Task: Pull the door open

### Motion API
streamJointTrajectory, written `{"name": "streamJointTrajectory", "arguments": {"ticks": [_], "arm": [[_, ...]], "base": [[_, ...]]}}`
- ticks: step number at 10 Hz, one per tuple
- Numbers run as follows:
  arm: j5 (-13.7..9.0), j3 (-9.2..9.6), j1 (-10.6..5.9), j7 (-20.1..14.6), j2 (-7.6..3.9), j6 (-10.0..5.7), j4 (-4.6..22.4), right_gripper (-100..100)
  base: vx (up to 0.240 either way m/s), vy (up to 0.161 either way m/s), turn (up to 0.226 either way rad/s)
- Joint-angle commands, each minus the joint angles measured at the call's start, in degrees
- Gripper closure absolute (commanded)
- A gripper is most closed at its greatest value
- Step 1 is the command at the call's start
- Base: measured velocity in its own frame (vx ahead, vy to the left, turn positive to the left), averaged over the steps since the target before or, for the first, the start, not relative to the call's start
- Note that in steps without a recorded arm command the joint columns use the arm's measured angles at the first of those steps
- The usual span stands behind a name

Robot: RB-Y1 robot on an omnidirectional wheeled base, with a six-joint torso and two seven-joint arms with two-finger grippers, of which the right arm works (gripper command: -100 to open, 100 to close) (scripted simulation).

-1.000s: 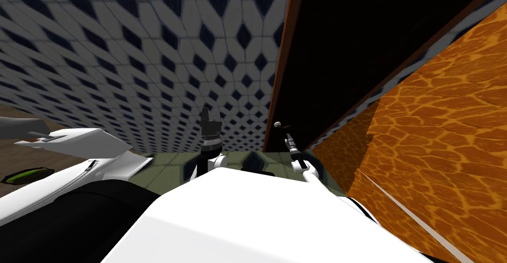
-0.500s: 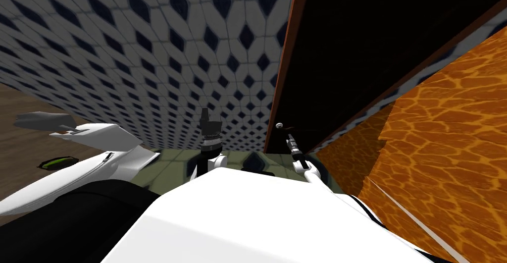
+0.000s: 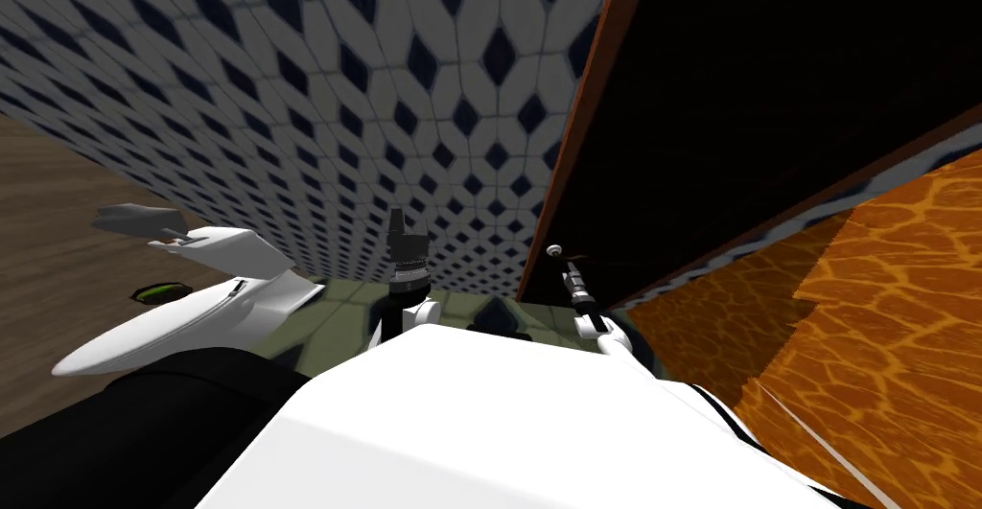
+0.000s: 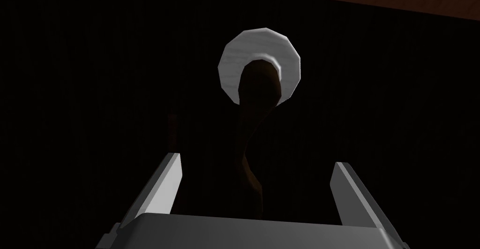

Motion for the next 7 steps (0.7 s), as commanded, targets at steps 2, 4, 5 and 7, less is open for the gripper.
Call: {"name": "streamJointTrajectory", "arguments": {"ticks": [2, 4, 5, 7], "arm": [[-1.68, -0.95, 0.94, 0.16, -1.23, -0.27, 0.17, -100], [-4.62, -2.62, 1.84, 0.37, -3.46, -1.45, 1.99, -100], [-5.60, -3.18, 2.13, 0.45, -4.21, -1.84, 2.59, -100], [-4.88, -2.77, 1.30, 0.44, -3.58, -2.23, 3.49, 100]], "base": [[0.087, 0.008, 0.223], [0.126, 0.025, 0.333], [0.158, -0.013, 0.299], [0.032, -0.007, 0.003]]}}
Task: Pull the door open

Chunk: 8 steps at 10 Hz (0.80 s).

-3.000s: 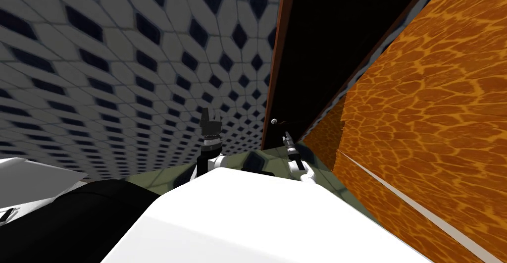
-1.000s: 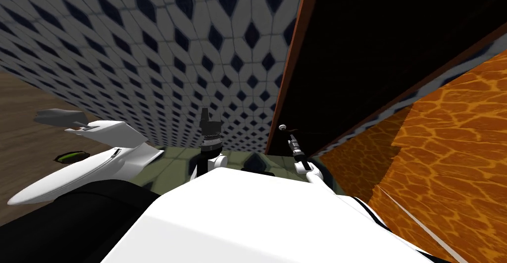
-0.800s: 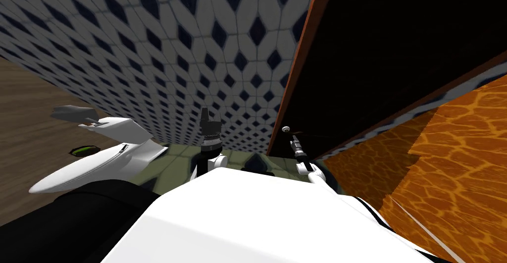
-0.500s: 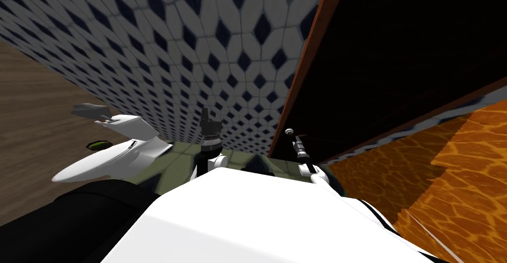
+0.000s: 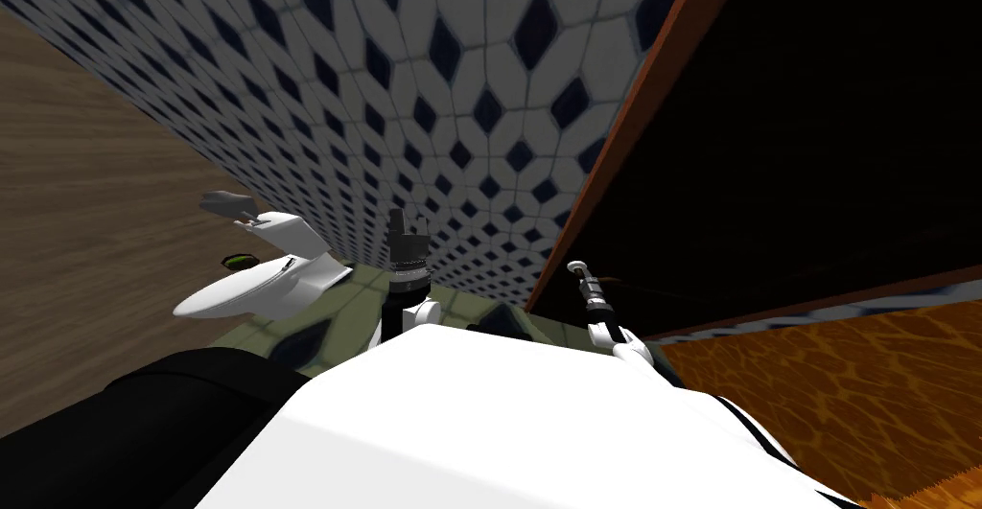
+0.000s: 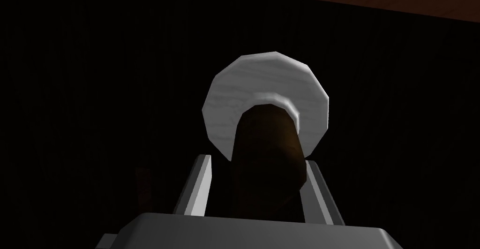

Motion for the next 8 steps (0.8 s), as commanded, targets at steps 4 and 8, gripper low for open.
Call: {"name": "streamJointTrajectory", "arguments": {"ticks": [4, 8], "arm": [[0.04, 0.02, 0.03, -0.02, 0.02, 0.04, -0.02, 100], [0.83, 1.54, 0.98, -2.14, -1.37, -1.59, -0.21, 100]], "base": [[-0.017, 0.001, -0.002], [-0.109, -0.055, 0.076]]}}
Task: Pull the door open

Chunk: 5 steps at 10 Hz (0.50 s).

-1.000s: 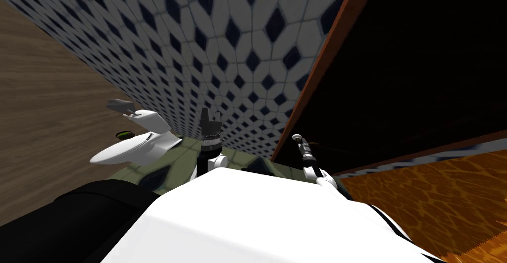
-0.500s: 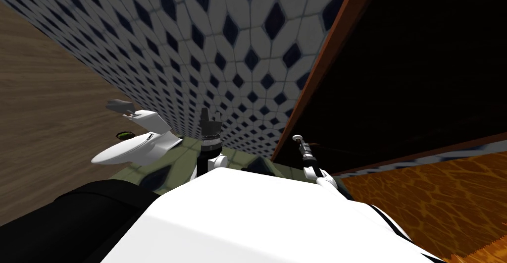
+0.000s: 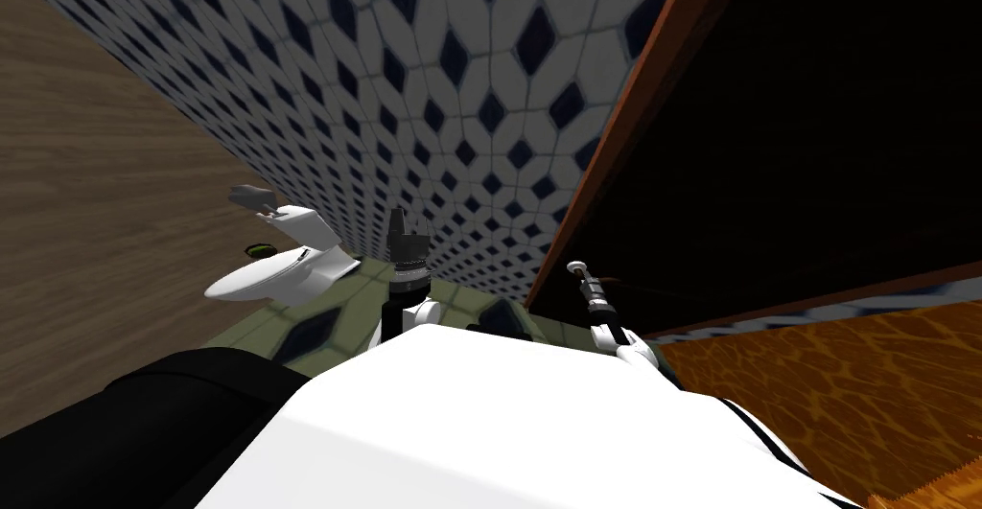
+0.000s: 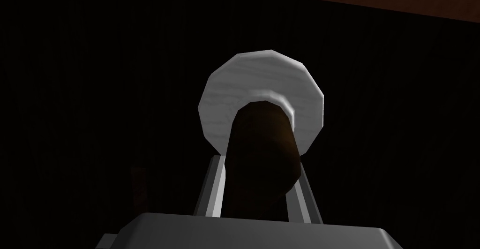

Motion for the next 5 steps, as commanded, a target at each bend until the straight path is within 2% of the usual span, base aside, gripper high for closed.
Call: {"name": "streamJointTrajectory", "arguments": {"ticks": [1, 5], "arm": [[0.46, 0.80, 0.65, -0.96, -0.67, -0.99, 0.16, 100], [1.81, 3.40, 2.26, -4.46, -2.98, -3.80, -0.18, 100]], "base": [[-0.195, -0.071, 0.093], [-0.210, -0.067, 0.103]]}}
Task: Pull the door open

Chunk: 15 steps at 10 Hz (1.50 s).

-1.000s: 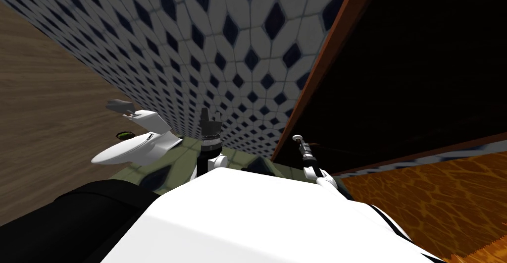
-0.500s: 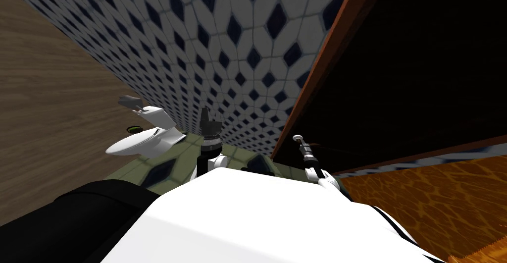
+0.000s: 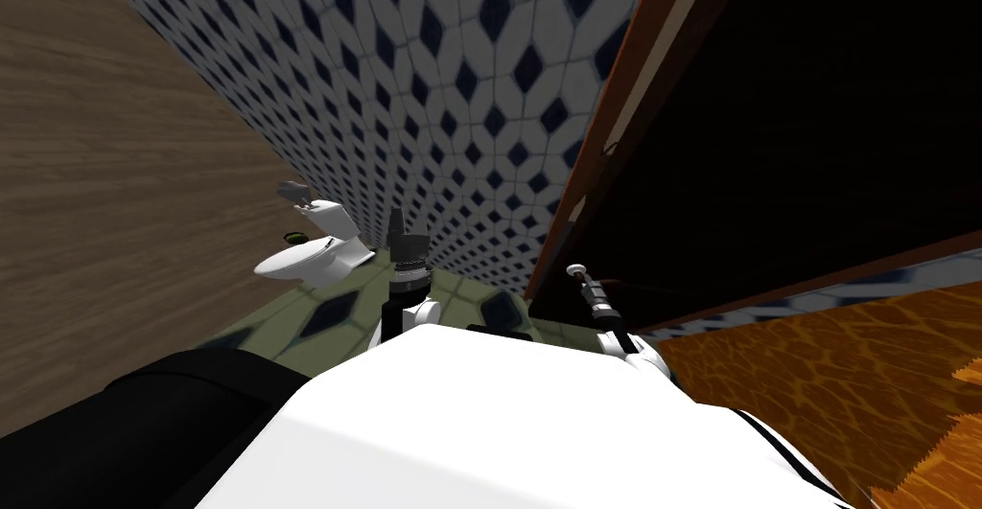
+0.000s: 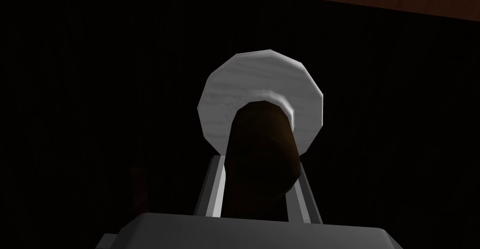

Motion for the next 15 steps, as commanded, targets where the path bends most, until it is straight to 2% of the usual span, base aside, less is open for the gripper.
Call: {"name": "streamJointTrajectory", "arguments": {"ticks": [1, 2, 3, 5, 10, 11, 12, 13, 15], "arm": [[0.42, 0.75, 0.00, -1.23, -0.99, -1.51, 0.94, 100], [0.28, 0.53, 0.04, -0.73, -0.51, -0.67, 0.31, 100], [0.67, 1.37, 1.15, -1.96, -1.43, -2.53, 0.43, 100], [0.98, 2.04, 2.13, -2.98, -2.38, -4.18, 0.38, 100], [2.01, 4.24, 5.33, -6.30, -5.50, -9.60, 0.21, 100], [2.01, 4.25, 5.14, -5.93, -4.82, -8.66, -0.35, 100], [2.06, 4.60, 6.07, -6.54, -5.41, -10.47, 0.27, 100], [2.05, 4.63, 6.26, -6.66, -5.59, -10.91, 0.43, 100], [1.99, 4.79, 7.14, -7.18, -6.44, -12.89, 1.13, 100]], "base": [[-0.219, -0.054, 0.081], [-0.107, -0.024, 0.021], [-0.134, -0.029, 0.120], [-0.192, -0.101, 0.134], [-0.192, -0.094, 0.111], [-0.091, -0.044, 0.029], [-0.164, -0.072, 0.209], [-0.217, -0.134, 0.204], [-0.189, -0.104, 0.182]]}}
